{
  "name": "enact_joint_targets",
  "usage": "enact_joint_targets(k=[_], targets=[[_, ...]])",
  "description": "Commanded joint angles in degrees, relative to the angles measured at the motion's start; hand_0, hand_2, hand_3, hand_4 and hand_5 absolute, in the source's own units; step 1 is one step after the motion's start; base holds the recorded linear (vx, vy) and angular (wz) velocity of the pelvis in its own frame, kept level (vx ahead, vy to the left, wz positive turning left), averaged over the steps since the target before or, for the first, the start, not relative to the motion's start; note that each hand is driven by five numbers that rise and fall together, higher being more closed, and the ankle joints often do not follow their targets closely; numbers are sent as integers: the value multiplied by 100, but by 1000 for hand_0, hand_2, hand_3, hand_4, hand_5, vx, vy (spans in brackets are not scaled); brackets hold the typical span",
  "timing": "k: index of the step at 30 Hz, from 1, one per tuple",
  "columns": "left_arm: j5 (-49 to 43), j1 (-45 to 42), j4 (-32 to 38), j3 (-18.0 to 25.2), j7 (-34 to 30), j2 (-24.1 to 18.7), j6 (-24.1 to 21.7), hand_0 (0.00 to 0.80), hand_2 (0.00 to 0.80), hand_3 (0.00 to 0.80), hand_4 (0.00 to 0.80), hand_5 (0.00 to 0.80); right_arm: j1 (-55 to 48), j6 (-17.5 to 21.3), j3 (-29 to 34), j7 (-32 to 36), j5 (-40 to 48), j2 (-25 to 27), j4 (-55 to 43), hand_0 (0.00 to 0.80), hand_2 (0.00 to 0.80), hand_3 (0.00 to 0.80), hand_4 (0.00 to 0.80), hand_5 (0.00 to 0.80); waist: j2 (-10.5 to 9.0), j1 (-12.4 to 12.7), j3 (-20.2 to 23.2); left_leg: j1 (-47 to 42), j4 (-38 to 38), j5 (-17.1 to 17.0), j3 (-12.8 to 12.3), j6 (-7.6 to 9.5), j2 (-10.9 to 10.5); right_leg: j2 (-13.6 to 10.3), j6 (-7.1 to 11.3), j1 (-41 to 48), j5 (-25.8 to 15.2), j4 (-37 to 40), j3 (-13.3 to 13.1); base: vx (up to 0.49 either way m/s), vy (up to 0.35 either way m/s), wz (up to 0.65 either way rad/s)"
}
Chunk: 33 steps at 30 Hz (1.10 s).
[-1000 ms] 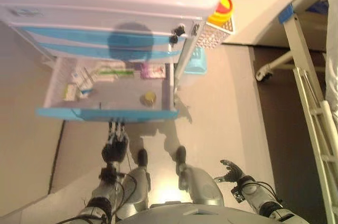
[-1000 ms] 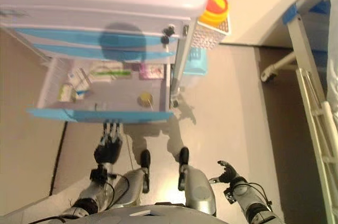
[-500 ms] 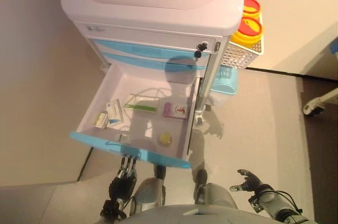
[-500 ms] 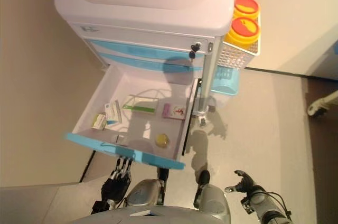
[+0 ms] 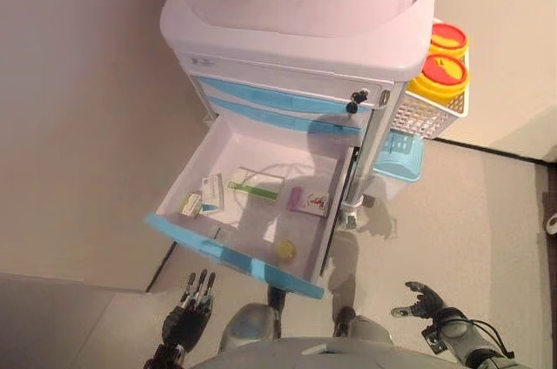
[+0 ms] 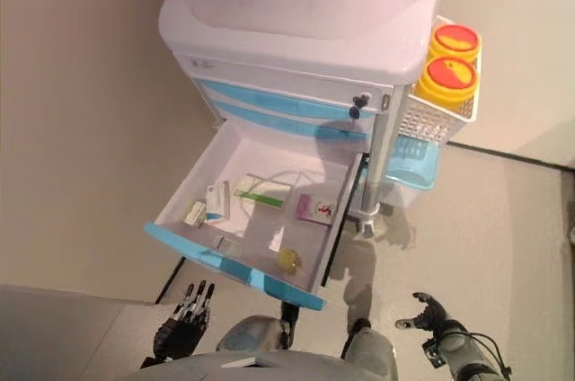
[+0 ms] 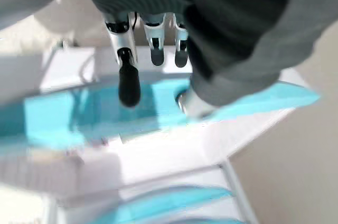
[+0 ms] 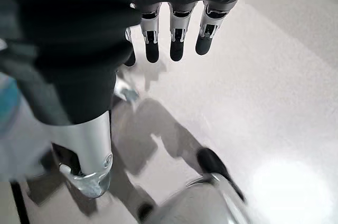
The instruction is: Open the drawer and pick up the medicine
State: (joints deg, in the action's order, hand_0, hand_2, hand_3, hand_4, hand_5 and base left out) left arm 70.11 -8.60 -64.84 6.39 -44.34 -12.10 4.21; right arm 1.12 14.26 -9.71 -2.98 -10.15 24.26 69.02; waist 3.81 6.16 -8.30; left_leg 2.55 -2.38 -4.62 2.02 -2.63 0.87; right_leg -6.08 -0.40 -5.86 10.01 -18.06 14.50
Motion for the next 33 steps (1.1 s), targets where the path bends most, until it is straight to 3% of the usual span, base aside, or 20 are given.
enact_joint_targets(k=[1, 6, 9, 10, 13, 20, 22, 26, 33], targets=[[-986, 236, -46, -179, 1083, -144, -873, 0, 0, 0, 0, 0, 125, 469, 83, -525, 288, -136, -216, 0, 0, 0, 0, 0, -287, -126, -128, -201, -361, 865, -131, 104, -352, 15, 244, 740, -648, 1421, -334, 83, 12, -22], [-3039, 424, -411, -417, 3222, -273, -1538, 0, 0, 0, 0, 0, 177, 678, 9, -1590, 155, -141, -693, 0, 0, 0, 0, 0, -367, -253, 14, -417, -173, 886, -189, 170, -338, 92, 318, 861, -715, 1534, -521, 68, -5, -14], [-4709, 418, -359, -788, 4104, -407, -1689, 0, 0, 0, 0, 0, 168, 446, -141, -2018, 58, -34, -1687, 0, 0, 0, 0, 0, -390, -328, 66, -513, -20, 851, -240, 190, -306, 131, 355, 894, -755, 1586, -608, 27, -2, -11], [-5562, 380, -270, -1136, 4287, -503, -1613, 0, 0, 0, 0, 0, 157, 294, -211, -2172, -14, 91, -2431, 0, 0, 0, 0, 0, -394, -390, 86, -531, 66, 822, -289, 202, -283, 149, 379, 873, -778, 1597, -655, -6, 15, -9], [-5717, 248, -196, -1500, 4163, -565, -1280, 0, 0, 0, 0, 0, 135, 119, -212, -2060, -278, 430, -3949, 0, 0, 0, 0, 0, -377, -525, 91, -602, 239, 785, -417, 227, -239, 174, 418, 841, -808, 1613, -746, -10, 34, -10], [-5927, 272, -798, -1592, 3884, -355, -988, 0, 0, 0, 0, 0, 691, 1365, -684, -1585, -1058, 920, -5473, 0, 0, 0, 0, 0, -448, -512, 136, -641, 403, 786, -600, 250, -202, 133, 489, 796, -823, 1648, -739, 0, 13, -10], [-5906, 318, -858, -1624, 3862, -315, -978, 0, 0, 0, 0, 0, 947, 1545, -956, -1397, -1108, 1060, -5788, 0, 0, 0, 0, 0, -476, -448, 131, -629, 391, 798, -604, 245, -200, 108, 503, 796, -824, 1657, -706, 0, 0, 0], [-5854, 473, -854, -1726, 3883, -295, -1013, 0, 0, 0, 0, 0, 1506, 1552, -1540, -1042, -1126, 1170, -6092, 0, 0, 0, 0, 0, -516, -278, 112, -566, 375, 793, -546, 240, -208, 50, 518, 796, -820, 1667, -586, -4, -8, 4], [-5735, 614, -609, -1917, 4032, -282, -1128, 0, 0, 0, 0, 0, 2315, 1230, -2542, -973, -1836, 928, -5486, 0, 0, 0, 0, 0, -551, 85, 149, -535, 449, 736, -401, 186, -213, -36, 528, 933, -851, 1842, -264, 24, -11, 21]])
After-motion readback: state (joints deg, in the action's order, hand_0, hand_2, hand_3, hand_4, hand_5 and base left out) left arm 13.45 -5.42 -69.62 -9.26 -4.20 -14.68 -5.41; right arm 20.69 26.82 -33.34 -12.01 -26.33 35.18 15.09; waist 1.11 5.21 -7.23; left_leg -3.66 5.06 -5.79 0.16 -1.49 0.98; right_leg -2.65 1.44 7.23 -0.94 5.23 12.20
